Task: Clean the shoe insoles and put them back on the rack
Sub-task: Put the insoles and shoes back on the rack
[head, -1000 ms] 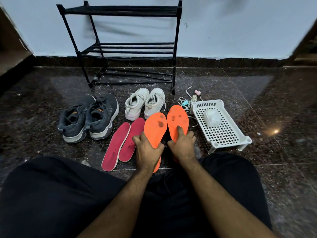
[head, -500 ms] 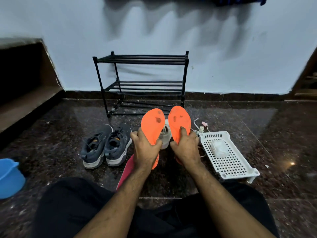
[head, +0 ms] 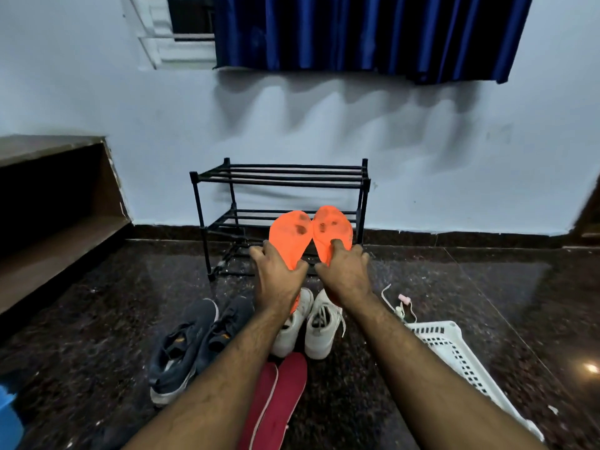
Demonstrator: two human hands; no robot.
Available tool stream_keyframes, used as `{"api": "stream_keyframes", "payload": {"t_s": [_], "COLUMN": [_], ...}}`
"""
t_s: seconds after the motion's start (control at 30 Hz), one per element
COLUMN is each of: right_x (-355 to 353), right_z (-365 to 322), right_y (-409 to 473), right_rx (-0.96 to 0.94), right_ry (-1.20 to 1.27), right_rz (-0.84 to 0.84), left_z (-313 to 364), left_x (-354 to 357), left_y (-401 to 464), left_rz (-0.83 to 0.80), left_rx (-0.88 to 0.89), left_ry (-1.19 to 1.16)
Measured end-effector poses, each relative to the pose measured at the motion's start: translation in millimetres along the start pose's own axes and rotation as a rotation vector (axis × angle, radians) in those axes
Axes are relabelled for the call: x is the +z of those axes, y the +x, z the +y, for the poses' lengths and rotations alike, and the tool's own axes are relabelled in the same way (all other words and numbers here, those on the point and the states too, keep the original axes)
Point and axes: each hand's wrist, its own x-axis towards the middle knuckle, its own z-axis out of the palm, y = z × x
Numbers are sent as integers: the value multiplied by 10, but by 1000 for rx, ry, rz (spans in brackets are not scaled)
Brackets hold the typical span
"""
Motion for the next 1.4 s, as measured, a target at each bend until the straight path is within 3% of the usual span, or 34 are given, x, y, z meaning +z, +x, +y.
{"api": "stream_keyframes", "payload": {"t_s": [0.4, 0.8, 1.0, 1.17, 1.4], "right_x": [641, 1356, 1549, 1445, 1239], "right_z": [30, 378, 507, 540, 463], "right_y": [1659, 2872, 2898, 2608, 1654], "right_rx": [38, 81, 81, 0, -122], "right_ry": [-40, -281, -300, -394, -404], "right_rz": [-38, -62, -72, -19, 74], "left_z": [-482, -594, -587, -500, -535], "left_x": [1158, 2264, 2471, 2367, 1631], "left_y": [1415, 2430, 2390, 2213, 1533], "left_rz": [-72, -116, -273, -250, -214], "left_rx": [-7, 4, -61, 6, 72], "left_ry": [307, 320, 320, 419, 467]}}
